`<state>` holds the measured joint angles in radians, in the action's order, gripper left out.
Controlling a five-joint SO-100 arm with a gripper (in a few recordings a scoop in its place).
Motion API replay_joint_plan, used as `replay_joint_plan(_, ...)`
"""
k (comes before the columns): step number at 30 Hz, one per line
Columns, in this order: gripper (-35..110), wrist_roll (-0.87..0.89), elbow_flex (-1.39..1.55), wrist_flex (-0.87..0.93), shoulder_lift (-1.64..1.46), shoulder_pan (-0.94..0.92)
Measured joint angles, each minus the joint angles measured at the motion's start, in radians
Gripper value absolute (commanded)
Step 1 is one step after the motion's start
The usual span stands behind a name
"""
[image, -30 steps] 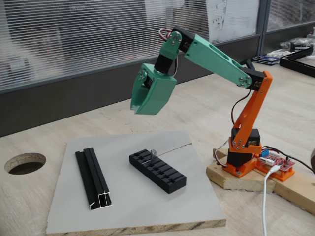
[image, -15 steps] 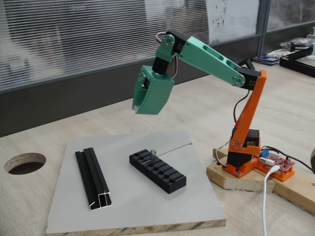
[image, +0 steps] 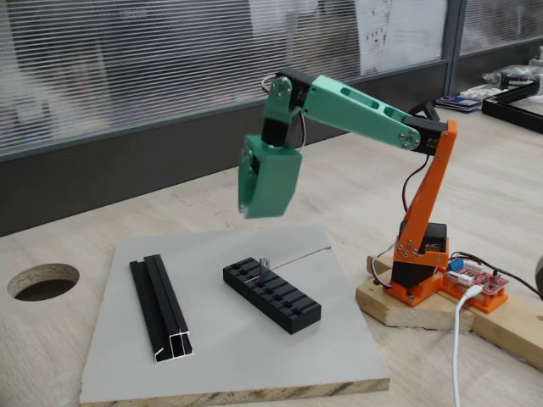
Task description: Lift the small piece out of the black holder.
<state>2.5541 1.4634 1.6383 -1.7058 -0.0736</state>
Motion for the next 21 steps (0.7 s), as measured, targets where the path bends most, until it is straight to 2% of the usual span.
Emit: replay_joint_plan(21, 15, 0.000, 0.023, 0.000, 0.005, -0.011)
